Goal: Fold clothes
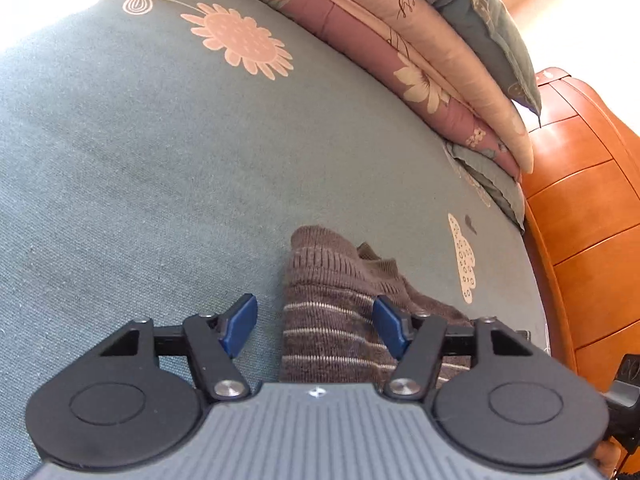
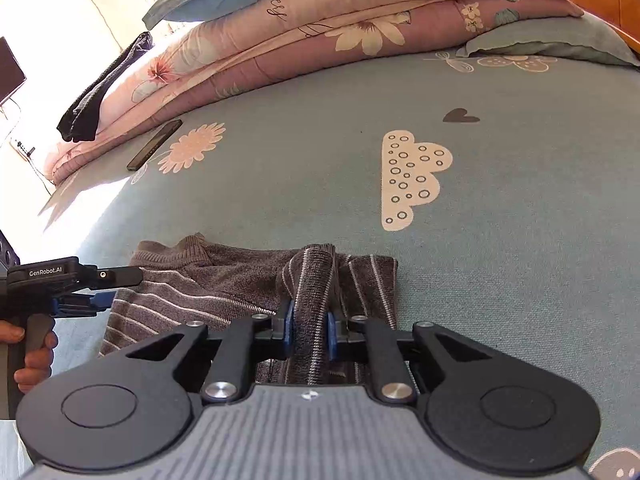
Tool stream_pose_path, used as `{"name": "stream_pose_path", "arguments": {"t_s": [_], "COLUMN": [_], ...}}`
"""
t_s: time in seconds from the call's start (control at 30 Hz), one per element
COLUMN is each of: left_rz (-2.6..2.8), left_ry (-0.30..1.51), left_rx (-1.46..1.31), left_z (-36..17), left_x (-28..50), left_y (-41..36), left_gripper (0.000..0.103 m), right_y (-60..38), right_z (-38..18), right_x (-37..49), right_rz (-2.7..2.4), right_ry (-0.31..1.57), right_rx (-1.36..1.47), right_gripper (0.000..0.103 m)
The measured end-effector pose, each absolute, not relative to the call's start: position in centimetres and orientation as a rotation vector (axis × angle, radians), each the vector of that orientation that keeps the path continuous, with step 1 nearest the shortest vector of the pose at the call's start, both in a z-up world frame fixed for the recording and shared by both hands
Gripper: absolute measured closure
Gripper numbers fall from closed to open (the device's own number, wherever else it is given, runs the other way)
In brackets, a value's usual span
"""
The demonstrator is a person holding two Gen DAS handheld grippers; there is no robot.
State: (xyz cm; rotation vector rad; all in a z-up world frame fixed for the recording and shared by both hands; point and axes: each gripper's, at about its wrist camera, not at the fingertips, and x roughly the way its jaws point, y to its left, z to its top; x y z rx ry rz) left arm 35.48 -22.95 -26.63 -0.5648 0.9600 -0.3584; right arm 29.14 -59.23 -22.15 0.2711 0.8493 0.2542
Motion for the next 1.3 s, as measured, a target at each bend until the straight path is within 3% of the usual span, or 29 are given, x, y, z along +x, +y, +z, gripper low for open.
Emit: {"name": "stream_pose_path", "arguments": {"t_s": [0.17, 0.47, 0.53, 0.6, 0.9, 1.13, 1.3], "left_rz": [-0.386, -0.379, -0.367, -0.361, -0.434, -0.656, -0.868], "left_ry": [0.909, 0.951, 0.966, 0.951, 0.843, 0.868, 0.899], "left_rx": [-0.566, -0.497, -0.461, -0.436, -0.261, -0.151, -0.157], "left_z": [-25.8, -26.6, -26.6, -26.1, -20.6, -19.3, -19.7], "left_x": [34.7, 33.8, 33.5, 33.1, 29.1, 23.4, 21.4], "left_y": [-22.9, -23.1, -23.3, -23.3, -25.5, -30.7, -35.9], "left_gripper": [0.038, 0.038, 0.038, 0.038, 0.036, 0.034, 0.034], "right_y": [-58.7, -60.5, -61.2, -62.2, -66.1, -62.3, -60.1], "right_z": [-19.4, -24.5, -25.2, -24.8, -19.1, -20.0, -21.9], "right_x": [30.3, 33.8, 33.8, 33.1, 24.4, 12.8, 9.5], "right_rz": [0.291, 0.214, 0.196, 0.185, 0.099, 0.195, 0.190], "right_ry": [0.770, 0.892, 0.921, 0.918, 0.899, 1.006, 0.963], "right_rx": [0.214, 0.322, 0.354, 0.400, 0.406, 0.409, 0.400], "right_gripper": [0.090, 0.090, 0.077, 0.076, 0.060, 0.060, 0.064]}}
